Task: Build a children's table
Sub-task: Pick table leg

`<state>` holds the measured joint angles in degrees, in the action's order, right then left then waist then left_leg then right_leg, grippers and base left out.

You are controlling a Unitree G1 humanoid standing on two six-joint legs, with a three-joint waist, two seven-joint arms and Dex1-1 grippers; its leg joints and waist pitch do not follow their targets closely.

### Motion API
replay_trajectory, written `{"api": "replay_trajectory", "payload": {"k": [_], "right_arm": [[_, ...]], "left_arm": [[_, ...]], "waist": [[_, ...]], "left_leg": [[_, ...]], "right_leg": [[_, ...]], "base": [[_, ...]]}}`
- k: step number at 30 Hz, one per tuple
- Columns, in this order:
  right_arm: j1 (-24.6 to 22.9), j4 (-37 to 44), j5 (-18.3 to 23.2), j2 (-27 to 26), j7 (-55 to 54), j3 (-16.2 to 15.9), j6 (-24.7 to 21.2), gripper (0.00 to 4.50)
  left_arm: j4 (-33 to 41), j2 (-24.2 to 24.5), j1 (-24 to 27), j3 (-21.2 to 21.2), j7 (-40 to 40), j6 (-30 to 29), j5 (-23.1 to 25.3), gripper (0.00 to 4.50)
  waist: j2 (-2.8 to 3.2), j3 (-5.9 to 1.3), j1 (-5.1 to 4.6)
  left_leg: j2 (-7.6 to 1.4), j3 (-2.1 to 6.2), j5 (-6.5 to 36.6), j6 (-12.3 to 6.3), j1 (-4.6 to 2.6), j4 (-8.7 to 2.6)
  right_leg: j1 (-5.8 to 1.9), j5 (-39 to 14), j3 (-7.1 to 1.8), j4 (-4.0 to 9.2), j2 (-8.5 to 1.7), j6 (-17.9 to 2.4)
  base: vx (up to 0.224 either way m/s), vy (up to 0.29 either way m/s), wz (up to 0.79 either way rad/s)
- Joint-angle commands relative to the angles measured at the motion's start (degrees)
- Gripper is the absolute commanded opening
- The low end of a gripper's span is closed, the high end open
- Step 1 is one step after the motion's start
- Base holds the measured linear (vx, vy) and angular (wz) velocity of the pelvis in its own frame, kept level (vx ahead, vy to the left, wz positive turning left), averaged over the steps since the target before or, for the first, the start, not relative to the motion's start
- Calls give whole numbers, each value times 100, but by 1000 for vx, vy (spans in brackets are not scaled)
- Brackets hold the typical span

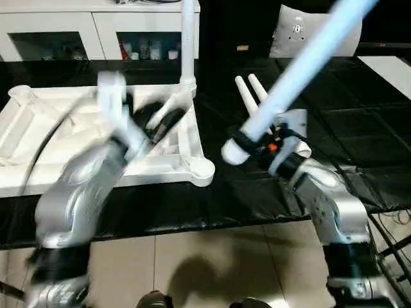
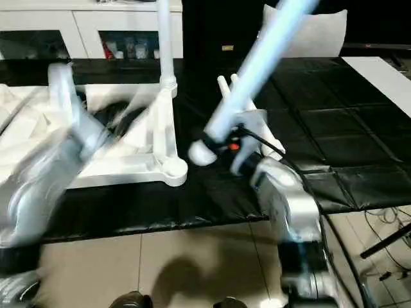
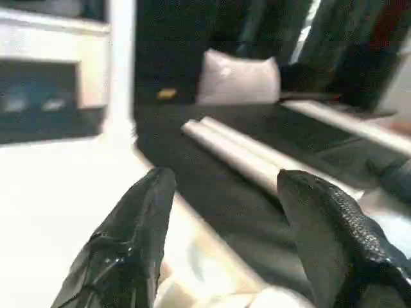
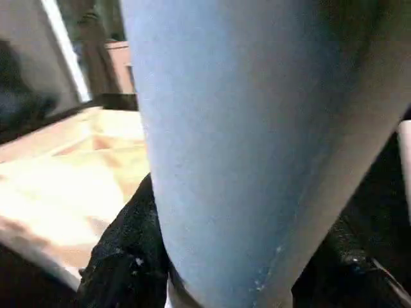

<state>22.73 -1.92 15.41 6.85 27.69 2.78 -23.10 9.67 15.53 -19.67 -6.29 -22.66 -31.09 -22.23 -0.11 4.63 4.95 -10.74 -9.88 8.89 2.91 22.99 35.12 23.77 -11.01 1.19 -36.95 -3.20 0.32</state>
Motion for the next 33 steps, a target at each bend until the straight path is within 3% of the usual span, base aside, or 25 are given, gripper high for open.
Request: {"api": "replay_trajectory", "payload": {"k": [1, 2, 4, 7, 9, 12, 13, 14, 15, 17, 18, 19, 22, 23, 24, 25, 26, 27, 28, 29, 30, 31, 32, 33], "right_arm": [[-90, 207, -280, -56, -464, -56, -113, 191], [-295, 357, -651, -99, -818, -190, -31, 191], [-600, 661, -1047, -156, -1257, -375, -176, 191], [-984, 1080, -676, -355, -1279, -246, -298, 191], [-1239, 1217, -389, -448, -1162, -118, -154, 191], [-1320, 1146, -224, -518, -1082, -5, 114, 191], [-1327, 1080, -245, -518, -1093, -5, 176, 191], [-1328, 1076, -248, -517, -1096, -6, 176, 191], [-1328, 1021, -298, -504, -1120, -31, 190, 191], [-1325, 966, -355, -480, -1100, -95, 192, 191], [-1309, 926, -418, -441, -1023, -214, 213, 191], [-1307, 935, -405, -426, -981, -256, 189, 191], [-1332, 1042, -318, -399, -936, -282, 132, 191], [-1337, 1049, -303, -393, -915, -288, 141, 191], [-1328, 1032, -340, -363, -886, -326, 178, 191], [-1295, 976, -437, -303, -828, -423, 269, 191], [-1275, 939, -510, -275, -821, -474, 335, 191], [-1265, 894, -554, -278, -833, -501, 387, 191], [-1266, 886, -555, -286, -839, -504, 393, 191], [-1262, 841, -515, -319, -846, -477, 380, 191], [-1257, 793, -448, -339, -823, -465, 352, 191], [-1265, 782, -416, -343, -796, -472, 341, 191], [-1265, 781, -414, -343, -794, -472, 340, 191], [-1282, 822, -429, -320, -737, -550, 353, 191]], "left_arm": [[-17, 5, -7, -12, 313, 97, 267, 297], [-103, 21, 157, -22, 713, 74, 576, 297], [-8, 35, 505, 23, 1121, 283, 972, 297], [506, -113, 960, 51, 1289, 427, 996, 297], [820, -397, 1134, -36, 1280, 629, 919, 297], [980, -421, 1184, 96, 1236, 628, 942, 297], [990, -385, 1195, 204, 1265, 637, 1023, 297], [989, -383, 1195, 209, 1268, 641, 1029, 297], [985, -373, 1200, 269, 1305, 683, 1089, 297], [1007, -382, 1209, 320, 1362, 715, 1129, 297], [1068, -405, 1227, 350, 1388, 746, 1198, 297], [1133, -416, 1243, 346, 1378, 702, 1223, 297], [1130, -508, 1291, 285, 1295, 693, 1135, 297], [1116, -516, 1302, 285, 1292, 707, 1105, 297], [1028, -483, 1313, 333, 1283, 786, 1163, 297], [816, -439, 1337, 411, 1245, 965, 1249, 297], [710, -437, 1346, 425, 1234, 1038, 1271, 297], [609, -442, 1369, 421, 1239, 1129, 1282, 297], [588, -440, 1380, 419, 1242, 1157, 1284, 297], [499, -452, 1411, 422, 1208, 1220, 1269, 297], [363, -485, 1437, 408, 1203, 1333, 1297, 297], [312, -515, 1450, 387, 1207, 1374, 1293, 297], [308, -518, 1451, 386, 1208, 1377, 1293, 297], [318, -534, 1463, 357, 1224, 1363, 1309, 297]], "waist": [[97, -455, -35], [123, -461, -19], [103, -434, -33], [115, -489, -29], [119, -467, -10], [104, -436, -11], [145, -437, -2], [114, -431, -19], [175, -438, 4], [142, -436, -14], [181, -442, 3], [182, -444, 9], [182, -381, -31], [204, -331, -70], [163, -314, -120], [151, -254, -47], [252, -292, -51], [303, -362, -104], [258, -353, -138], [156, -307, -164], [154, -260, -161], [155, -259, -183], [240, -243, -165], [350, -242, -223]], "left_leg": [[-162, 71, 1754, 407, -198, -453], [-158, 90, 1868, 457, -198, -463], [-149, 99, 2004, 490, -179, -494], [-166, 108, 1921, 385, -174, -495], [-173, 106, 2083, 326, -176, -500], [-163, 122, 2337, 332, -164, -519], [-157, 134, 2373, 344, -167, -521], [-148, 128, 2353, 341, -159, -520], [-136, 134, 2342, 352, -168, -515], [-130, 130, 2368, 355, -162, -512], [-125, 148, 2485, 372, -172, -518], [-124, 152, 2623, 387, -201, -523], [-110, 169, 3379, 370, -393, -540], [-76, 171, 3788, 338, -568, -512], [-68, 169, 3982, 294, -675, -495], [42, 317, 4048, 46, -238, -670], [20, 327, 4160, -53, 12, -841], [59, 345, 4044, -85, 42, -801], [103, 340, 3807, -130, -44, -689], [128, 330, 3133, -287, -144, -318], [71, 314, 2632, -433, -137, -128], [42, 312, 2501, -460, -82, -114], [14, 317, 2597, -418, -105, -139], [-4, 407, 3350, -202, -62, -421]], "right_leg": [[-168, -1773, -180, 556, -289, -720], [-175, -1792, -180, 545, -300, -709], [-188, -1857, -177, 575, -291, -577], [-206, -1680, -195, 567, -315, -535], [-176, -1711, -190, 606, -319, -589], [-159, -2036, -178, 632, -325, -513], [-158, -2096, -176, 628, -331, -488], [-155, -2150, -178, 648, -324, -417], [-144, -2206, -184, 646, -325, -376], [-143, -2283, -184, 666, -316, -338], [-151, -2416, -176, 677, -322, -299], [-165, -2600, -170, 683, -327, -266], [-147, -3680, -100, 831, -295, -45], [-122, -4229, 10, 974, -244, 12], [-128, -4390, 105, 1038, -189, 28], [-561, -4574, 439, 1024, -382, 108], [-846, -4526, 434, 772, -409, 144], [-975, -4355, 433, 660, -489, -28], [-902, -4465, 423, 838, -582, -93], [-882, -5167, 490, 1205, -910, -218], [-987, -5472, 566, 1359, -1076, -319], [-1091, -5454, 662, 1356, -1078, -326], [-1141, -5386, 750, 1362, -1050, -330], [-1260, -4672, 949, 1126, -691, -318]], "base": [[0, 0, 0], [0, 0, 0], [0, 0, 0], [0, 0, 0], [0, 0, 0], [0, 0, 0], [0, 0, 0], [0, 0, 0], [0, 0, 0], [0, 0, 0], [0, 0, 0], [0, 0, 0], [0, 0, 0], [0, 0, 0], [0, 0, 0], [0, 0, 0], [40, 29, 33], [40, 24, 36], [36, 4, 60], [63, -3, 63], [63, -3, 63], [89, 25, 59], [114, 57, 62], [114, 57, 62]]}}
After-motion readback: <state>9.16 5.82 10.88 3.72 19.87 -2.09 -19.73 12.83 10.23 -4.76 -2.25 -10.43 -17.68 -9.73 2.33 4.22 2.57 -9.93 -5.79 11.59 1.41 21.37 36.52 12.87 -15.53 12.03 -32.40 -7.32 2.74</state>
